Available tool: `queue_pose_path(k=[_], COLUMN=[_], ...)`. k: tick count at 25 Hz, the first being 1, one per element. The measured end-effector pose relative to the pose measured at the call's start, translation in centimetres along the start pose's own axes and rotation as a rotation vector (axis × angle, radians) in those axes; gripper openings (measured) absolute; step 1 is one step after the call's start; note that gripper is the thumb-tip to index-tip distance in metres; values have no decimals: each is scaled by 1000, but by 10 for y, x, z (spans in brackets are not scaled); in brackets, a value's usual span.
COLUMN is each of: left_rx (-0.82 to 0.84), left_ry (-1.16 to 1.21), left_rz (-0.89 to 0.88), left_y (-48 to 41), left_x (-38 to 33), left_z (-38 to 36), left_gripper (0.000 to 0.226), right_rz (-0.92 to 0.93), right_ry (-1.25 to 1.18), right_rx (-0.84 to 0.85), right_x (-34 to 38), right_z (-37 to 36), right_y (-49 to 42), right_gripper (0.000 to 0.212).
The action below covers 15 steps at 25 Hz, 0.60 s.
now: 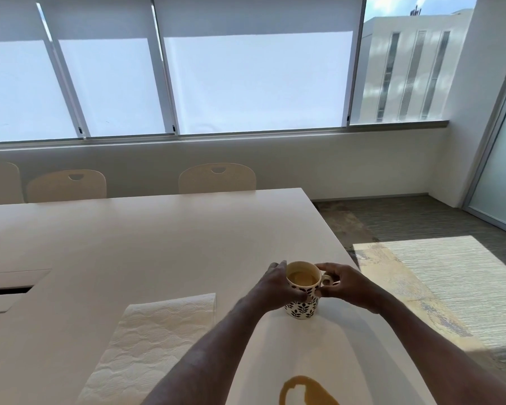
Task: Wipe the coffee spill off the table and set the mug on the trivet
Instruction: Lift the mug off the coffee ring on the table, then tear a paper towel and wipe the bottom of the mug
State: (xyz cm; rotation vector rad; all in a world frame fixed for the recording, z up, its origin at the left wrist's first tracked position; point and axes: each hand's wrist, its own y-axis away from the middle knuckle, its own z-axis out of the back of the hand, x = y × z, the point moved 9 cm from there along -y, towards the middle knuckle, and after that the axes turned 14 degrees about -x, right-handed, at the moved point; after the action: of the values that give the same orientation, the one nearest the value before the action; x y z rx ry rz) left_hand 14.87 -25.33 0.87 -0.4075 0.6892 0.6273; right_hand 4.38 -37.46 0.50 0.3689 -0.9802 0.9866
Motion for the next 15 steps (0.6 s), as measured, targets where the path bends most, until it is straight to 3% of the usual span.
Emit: queue_pose_path(k=[3, 6, 10, 13, 15], left_rx=[-8, -76, -254, -445, -546], left_ry=[-48, -77, -85, -122, -237], left_rz=[24, 50, 115, 176, 260], left_y=[14, 32, 62, 92, 115], left_x=[6, 24, 61, 98, 129], left_z=[13, 44, 108, 164, 194], left_gripper=[110, 96, 68, 57, 47], right_rz=[-68, 10, 200, 215, 210], right_ry=[134, 269, 148, -9, 19], right_rx=[-26, -199, -508, -447, -355], right_x=[3, 42, 126, 169, 182], right_z=[8, 24, 19, -33, -79], right_y=[6, 13, 36, 51, 57], right_gripper=[88, 88, 60, 26, 15])
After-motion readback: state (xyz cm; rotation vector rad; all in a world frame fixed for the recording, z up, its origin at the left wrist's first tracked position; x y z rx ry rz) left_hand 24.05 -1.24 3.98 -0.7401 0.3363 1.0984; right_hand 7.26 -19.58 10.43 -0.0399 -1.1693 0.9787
